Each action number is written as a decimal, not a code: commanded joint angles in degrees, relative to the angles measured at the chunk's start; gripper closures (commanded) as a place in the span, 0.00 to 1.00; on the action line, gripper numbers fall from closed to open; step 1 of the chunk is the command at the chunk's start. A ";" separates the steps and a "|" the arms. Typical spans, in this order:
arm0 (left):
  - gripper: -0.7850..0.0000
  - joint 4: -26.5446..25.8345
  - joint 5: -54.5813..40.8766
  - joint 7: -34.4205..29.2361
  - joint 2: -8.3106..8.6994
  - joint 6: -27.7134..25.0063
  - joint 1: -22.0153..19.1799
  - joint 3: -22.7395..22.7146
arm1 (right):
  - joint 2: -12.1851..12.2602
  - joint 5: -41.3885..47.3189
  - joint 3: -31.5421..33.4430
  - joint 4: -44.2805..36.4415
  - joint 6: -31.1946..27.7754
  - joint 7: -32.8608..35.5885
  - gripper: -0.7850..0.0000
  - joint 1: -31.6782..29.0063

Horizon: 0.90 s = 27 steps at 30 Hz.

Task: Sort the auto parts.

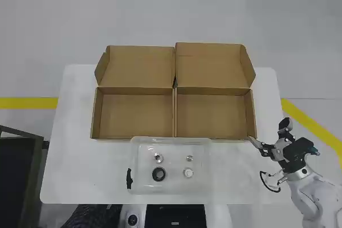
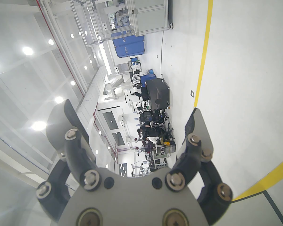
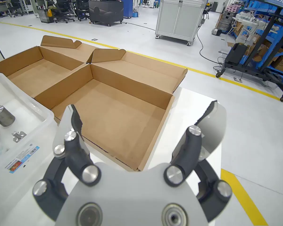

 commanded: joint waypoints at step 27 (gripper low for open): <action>0.00 0.00 0.00 0.00 0.00 0.00 0.00 0.00 | 1.16 -9.93 -7.08 -13.24 -13.45 12.53 0.00 -1.43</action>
